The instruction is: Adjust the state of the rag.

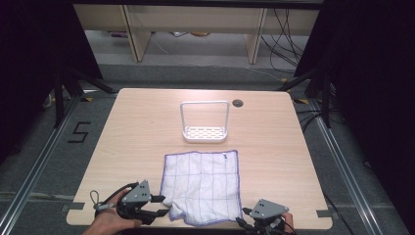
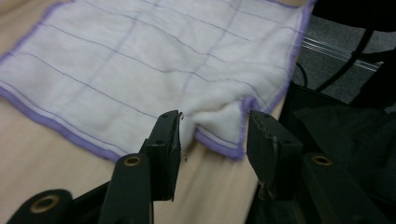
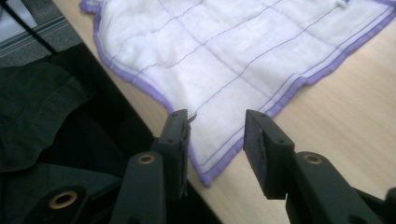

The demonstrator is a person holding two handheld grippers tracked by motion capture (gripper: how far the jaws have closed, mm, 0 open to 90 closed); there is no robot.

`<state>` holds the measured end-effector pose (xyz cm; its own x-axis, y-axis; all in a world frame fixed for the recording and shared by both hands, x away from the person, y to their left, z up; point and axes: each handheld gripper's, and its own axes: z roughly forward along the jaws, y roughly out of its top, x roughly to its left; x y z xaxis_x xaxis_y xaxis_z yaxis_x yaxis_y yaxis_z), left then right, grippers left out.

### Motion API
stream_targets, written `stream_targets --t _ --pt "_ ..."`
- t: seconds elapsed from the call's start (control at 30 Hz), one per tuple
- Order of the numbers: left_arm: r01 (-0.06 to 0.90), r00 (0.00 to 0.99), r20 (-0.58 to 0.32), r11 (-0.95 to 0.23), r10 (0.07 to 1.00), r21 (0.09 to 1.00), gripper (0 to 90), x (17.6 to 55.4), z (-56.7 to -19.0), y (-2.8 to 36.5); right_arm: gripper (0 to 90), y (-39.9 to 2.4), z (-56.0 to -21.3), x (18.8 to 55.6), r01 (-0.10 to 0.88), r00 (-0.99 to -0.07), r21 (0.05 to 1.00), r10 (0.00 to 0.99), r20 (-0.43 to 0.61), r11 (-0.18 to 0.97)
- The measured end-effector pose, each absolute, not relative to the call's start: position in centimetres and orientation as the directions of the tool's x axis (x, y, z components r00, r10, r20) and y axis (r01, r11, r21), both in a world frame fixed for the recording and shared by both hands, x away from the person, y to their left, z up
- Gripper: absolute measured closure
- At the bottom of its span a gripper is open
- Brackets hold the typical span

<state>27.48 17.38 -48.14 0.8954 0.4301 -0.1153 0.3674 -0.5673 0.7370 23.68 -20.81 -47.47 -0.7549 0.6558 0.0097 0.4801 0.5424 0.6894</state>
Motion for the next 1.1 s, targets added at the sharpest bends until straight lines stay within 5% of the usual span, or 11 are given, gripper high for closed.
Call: stream_targets --t 0.4,0.5,0.57,0.7,1.1 --pt "0.388 0.875 -0.084 -0.585 0.478 0.712 54.1 27.8 -50.5 14.8 55.5 -21.1 -47.7 25.1 0.511 -0.714 0.702 0.7 0.024 0.497" --pt "0.359 0.883 -0.043 -0.614 0.467 0.703 75.8 28.1 -50.8 14.4 54.0 -21.3 -47.6 26.1 0.5 -0.703 0.716 0.711 0.007 0.487" --pt "0.347 0.889 -0.031 -0.626 0.457 0.699 79.4 28.2 -50.9 14.5 54.1 -21.4 -47.4 26.9 0.5 -0.691 0.718 0.723 -0.007 0.485" --pt "0.358 0.892 -0.06 -0.619 0.449 0.699 85.7 28.2 -50.9 15.4 55.2 -20.9 -47.4 30.6 0.511 -0.668 0.703 0.743 -0.037 0.494" --pt "0.376 0.889 -0.097 -0.594 0.447 0.711 85.1 27.3 -50.4 17.4 59.5 -19.4 -48.0 40.7 0.536 -0.605 0.689 0.791 -0.089 0.487"
